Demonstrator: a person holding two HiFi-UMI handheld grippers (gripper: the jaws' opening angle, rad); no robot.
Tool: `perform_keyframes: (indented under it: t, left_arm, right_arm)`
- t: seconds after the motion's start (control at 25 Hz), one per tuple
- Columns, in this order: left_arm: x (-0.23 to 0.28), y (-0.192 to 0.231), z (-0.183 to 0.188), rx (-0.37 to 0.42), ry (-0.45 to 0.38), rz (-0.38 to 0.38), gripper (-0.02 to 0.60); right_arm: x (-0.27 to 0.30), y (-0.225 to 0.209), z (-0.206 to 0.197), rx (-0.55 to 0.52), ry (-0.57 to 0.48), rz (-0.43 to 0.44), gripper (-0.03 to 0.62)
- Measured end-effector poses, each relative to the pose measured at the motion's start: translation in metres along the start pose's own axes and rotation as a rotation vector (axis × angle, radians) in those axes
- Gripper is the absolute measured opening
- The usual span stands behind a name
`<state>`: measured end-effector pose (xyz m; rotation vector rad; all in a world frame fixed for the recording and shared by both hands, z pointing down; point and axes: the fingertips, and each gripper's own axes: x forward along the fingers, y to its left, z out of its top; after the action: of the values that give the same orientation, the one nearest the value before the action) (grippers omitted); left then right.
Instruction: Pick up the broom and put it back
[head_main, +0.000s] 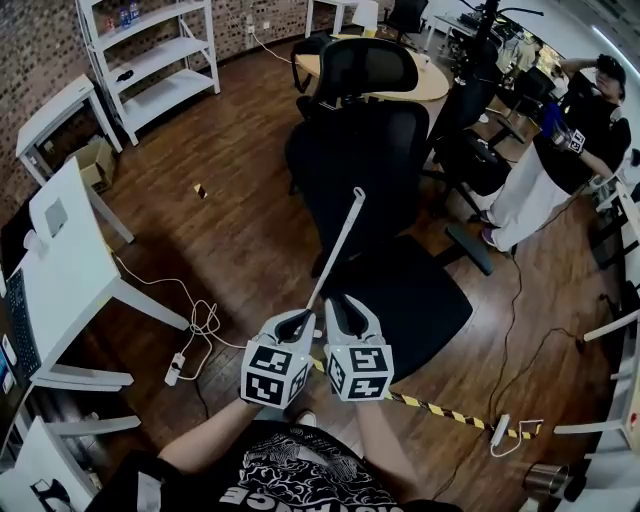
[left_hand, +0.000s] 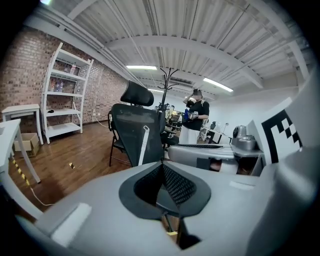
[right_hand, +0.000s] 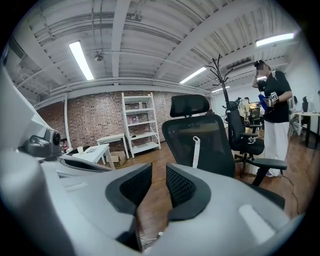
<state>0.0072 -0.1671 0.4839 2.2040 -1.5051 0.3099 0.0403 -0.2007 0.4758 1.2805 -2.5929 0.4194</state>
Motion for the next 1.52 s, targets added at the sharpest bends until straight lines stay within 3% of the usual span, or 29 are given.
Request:
perform_keyframes:
  t: [0.48,0.96,1.52]
  left_arm:
    - [0.061,0.081,0.054,0.011,0.002,-0.057,0.005]
    - [0.105,0.102,0.081,0.061,0.012,-0.153,0.006]
    - [0.121,0.159,0.072,0.049,0.071,-0.115,0.006]
  right_arm:
    - [0.116,-0.068,0.023,0.060,0.026,-0.158,0.095]
    - [0.185,-0.136,0.012,0.149,0.057,-0.296,0.120]
    - [0.248,-0.194,-0.014,0.200,0.150,-0.382,0.132]
